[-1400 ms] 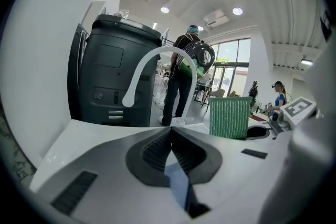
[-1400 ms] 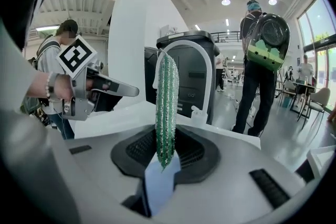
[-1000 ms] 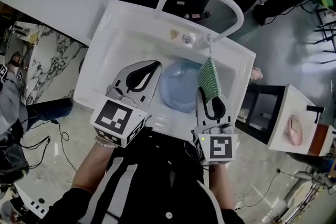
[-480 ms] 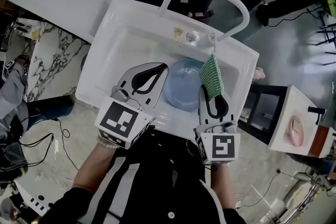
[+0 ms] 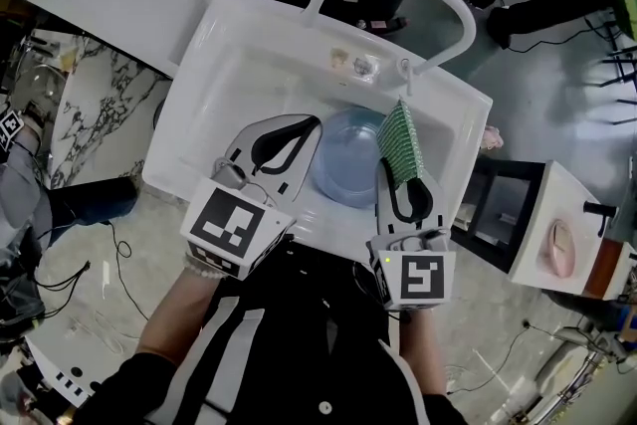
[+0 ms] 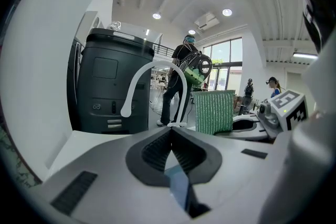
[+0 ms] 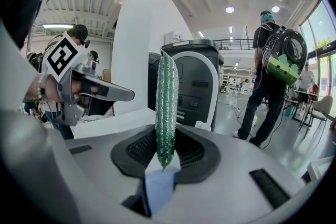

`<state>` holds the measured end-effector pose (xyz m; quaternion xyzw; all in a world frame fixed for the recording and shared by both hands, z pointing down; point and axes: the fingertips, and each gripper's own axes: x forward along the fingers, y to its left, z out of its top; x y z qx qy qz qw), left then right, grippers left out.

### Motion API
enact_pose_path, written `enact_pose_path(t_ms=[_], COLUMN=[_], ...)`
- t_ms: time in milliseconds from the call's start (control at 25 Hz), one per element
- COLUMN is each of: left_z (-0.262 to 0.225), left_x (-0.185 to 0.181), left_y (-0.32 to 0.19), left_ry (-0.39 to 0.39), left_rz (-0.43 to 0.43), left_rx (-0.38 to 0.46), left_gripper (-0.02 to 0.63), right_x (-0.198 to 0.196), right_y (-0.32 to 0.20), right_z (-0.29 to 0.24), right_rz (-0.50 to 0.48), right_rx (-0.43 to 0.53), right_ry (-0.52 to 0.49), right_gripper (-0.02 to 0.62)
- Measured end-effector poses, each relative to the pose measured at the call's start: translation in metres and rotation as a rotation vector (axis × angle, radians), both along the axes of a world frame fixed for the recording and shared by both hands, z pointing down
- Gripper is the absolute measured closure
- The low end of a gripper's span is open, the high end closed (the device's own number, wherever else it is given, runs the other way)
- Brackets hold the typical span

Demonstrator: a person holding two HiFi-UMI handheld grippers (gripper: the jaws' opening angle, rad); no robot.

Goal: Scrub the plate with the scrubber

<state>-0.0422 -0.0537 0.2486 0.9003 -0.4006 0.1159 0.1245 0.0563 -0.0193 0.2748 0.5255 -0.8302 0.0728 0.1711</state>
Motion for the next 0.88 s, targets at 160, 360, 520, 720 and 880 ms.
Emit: enact_pose_path(t_ms=[160,360,520,720,880], left_z=[0.0015,0.0027,0.0028,0.002,0.0009], left_x=[-0.0005,0.0001,-0.0008,-0.0006,-0.0007], left_y=[0.0014,0.0034,0.0042,0.0046,0.0049], left_ry=[0.001,-0.001,-0.003,-0.005,-0.012], left_rz=[-0.003,-0.005,-0.007,-0.007,-0.003], left_rx=[-0.004,-0.009,-0.012,-0.013,-0.014], left_gripper=[0.606,0.606,0.606,0.606,0.606], right_x=[0.0017,0.0013,0.0,0.0005,-0.0018], right_y=[0.0013,0.0042,0.0038,0.0034,0.006], right_z=[0.0026,0.0044,0.0029,0.0022,0.0028], right_rz=[0.019,0.0,-0.011,0.001,-0.007], right_rx=[-0.036,-0.02,-0.002,-0.029,-0.039], right_ry=[0.016,0.009,0.015,0.028,0.033], right_gripper=[0.503,0.503,0.503,0.503,0.503])
